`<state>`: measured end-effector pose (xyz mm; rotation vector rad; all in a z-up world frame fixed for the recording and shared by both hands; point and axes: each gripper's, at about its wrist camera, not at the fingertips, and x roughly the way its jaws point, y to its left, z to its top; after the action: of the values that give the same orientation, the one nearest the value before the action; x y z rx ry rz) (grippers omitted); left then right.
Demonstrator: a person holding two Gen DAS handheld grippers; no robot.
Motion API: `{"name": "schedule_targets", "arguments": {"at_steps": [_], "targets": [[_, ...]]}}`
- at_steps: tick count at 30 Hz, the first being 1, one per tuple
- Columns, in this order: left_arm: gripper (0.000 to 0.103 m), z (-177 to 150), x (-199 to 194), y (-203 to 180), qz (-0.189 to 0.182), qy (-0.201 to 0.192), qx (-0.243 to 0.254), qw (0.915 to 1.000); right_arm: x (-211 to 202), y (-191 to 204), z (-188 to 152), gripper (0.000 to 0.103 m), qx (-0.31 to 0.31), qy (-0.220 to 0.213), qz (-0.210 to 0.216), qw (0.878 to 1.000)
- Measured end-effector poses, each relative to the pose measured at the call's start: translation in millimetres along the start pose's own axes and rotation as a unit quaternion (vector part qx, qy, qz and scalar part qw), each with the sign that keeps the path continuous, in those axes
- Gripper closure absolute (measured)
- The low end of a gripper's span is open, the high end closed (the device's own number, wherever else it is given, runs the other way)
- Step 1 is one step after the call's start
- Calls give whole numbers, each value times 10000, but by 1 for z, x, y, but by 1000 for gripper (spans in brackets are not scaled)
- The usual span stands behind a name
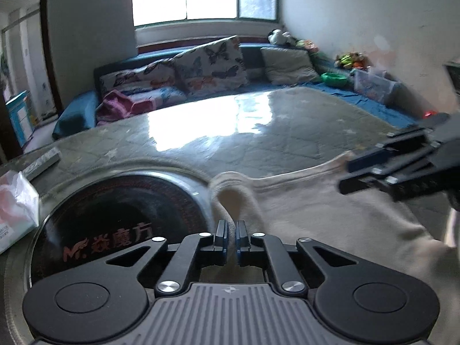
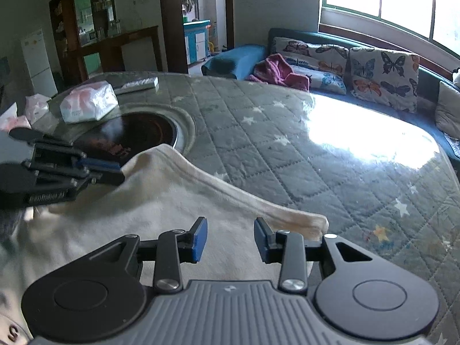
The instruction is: Fold clothes
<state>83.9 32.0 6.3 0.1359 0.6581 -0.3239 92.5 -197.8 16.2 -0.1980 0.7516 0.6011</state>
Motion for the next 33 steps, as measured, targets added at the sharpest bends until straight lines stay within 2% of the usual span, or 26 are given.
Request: {"name": "schedule_targets", "arguments": {"at_steps": [5,10,15,19,26,33], "targets": [[97,-5,-6,-25,-262,-90,255,9993,-5,8,12,67,20,-190,162,9997],[97,-11,1,-38,-507,37,291,9983,-1,21,20,65,-8,-314,347,9989],[95,-14,2,-41,-629,129,359,9973,6,31,21,62,-77,-307,508,9982],[95,-9,0,-36,-596,114,288,9977,12,31,15,61,-105,-180,477,9986],[64,0,7,-27,-515,162,48,9985,16,25,1,59,-50,18,424,9991],[63,8,14,-19,-481,201,-164,9985,14,27,-1,59,-81,8,313,9995]]}}
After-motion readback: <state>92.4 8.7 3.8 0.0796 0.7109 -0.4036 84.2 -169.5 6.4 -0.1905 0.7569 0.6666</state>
